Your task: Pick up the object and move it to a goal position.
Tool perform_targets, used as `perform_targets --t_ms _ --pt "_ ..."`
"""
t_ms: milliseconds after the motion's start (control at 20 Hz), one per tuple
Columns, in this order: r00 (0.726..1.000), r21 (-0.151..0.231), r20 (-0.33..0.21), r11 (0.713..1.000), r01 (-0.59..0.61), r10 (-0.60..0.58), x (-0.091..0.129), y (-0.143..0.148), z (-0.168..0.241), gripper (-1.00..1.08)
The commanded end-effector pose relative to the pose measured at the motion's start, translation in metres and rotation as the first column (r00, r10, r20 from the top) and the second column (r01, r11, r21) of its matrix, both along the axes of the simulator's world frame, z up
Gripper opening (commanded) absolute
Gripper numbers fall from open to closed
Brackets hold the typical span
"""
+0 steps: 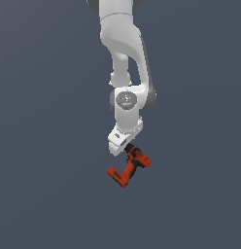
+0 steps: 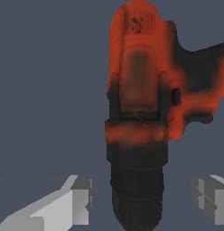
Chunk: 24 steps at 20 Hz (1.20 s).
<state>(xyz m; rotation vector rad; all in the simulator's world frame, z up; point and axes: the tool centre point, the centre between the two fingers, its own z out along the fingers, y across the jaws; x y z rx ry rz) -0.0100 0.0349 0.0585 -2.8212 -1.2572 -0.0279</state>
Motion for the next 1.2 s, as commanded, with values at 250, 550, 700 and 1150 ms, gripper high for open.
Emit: perform_targets --t_ms 250,550,700,1150 --pt "1.000 0.000 0.001 1.000 -0.003 0.003 0.000 0.001 -0.017 0.68" --pt "1.000 0.001 0.001 1.000 -0.005 0.005 -0.001 0.002 -0.030 0.68" --pt "1.000 0.001 0.001 1.000 -0.005 0.005 -0.001 0.002 -0.030 -1.00" --pt "1.000 0.000 0.002 1.000 -0.005 0.005 -0.001 0.001 -0.029 -1.00"
